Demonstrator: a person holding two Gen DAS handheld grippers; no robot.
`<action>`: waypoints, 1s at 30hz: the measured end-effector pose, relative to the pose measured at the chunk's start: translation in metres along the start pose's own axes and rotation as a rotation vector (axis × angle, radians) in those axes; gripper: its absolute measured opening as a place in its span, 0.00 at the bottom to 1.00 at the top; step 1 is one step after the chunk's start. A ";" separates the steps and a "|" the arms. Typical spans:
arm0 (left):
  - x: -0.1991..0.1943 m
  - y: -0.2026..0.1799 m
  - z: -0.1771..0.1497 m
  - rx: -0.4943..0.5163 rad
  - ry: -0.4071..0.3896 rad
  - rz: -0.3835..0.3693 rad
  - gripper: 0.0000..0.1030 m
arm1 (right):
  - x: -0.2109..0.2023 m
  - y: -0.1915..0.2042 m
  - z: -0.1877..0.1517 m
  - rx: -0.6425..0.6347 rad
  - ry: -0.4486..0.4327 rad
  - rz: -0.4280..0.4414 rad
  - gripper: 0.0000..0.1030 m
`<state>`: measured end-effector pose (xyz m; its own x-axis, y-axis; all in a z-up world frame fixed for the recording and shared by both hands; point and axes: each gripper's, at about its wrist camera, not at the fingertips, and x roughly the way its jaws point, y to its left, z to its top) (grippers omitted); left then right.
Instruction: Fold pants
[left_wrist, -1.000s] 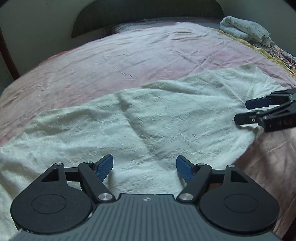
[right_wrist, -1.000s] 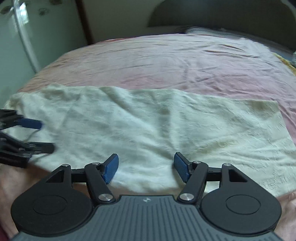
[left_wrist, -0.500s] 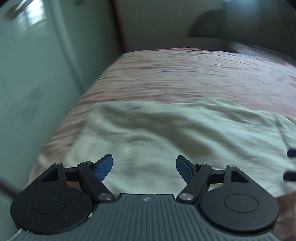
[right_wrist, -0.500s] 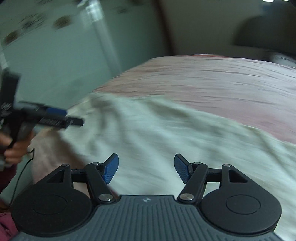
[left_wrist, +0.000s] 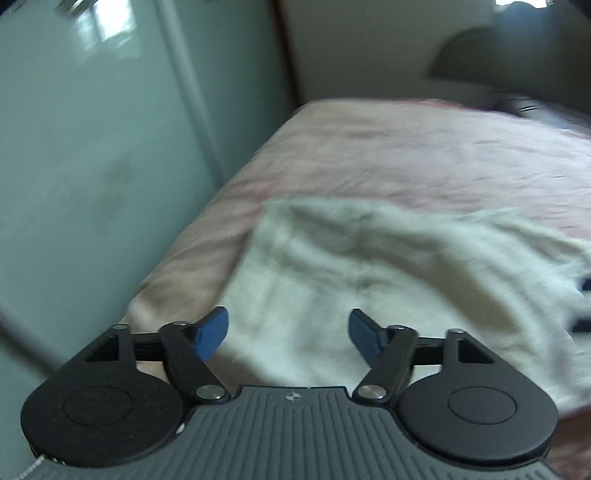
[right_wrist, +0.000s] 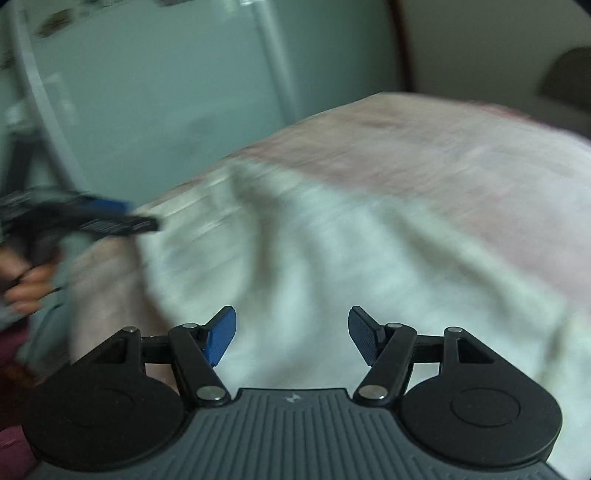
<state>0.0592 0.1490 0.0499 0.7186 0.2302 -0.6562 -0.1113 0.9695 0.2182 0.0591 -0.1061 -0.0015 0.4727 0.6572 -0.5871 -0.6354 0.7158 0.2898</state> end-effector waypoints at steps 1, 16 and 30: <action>0.002 -0.008 0.003 0.016 0.000 -0.011 0.81 | 0.005 -0.014 0.008 0.024 0.009 -0.010 0.65; -0.001 -0.027 0.001 0.076 0.006 -0.041 0.75 | 0.000 -0.033 -0.012 0.060 -0.018 -0.061 0.71; -0.024 -0.262 -0.025 0.449 0.006 -0.436 0.78 | -0.223 -0.127 -0.205 0.697 -0.318 -0.513 0.80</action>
<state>0.0543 -0.1087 -0.0098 0.6287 -0.1772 -0.7572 0.4918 0.8449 0.2105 -0.0909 -0.3925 -0.0624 0.8057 0.1797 -0.5645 0.1618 0.8499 0.5015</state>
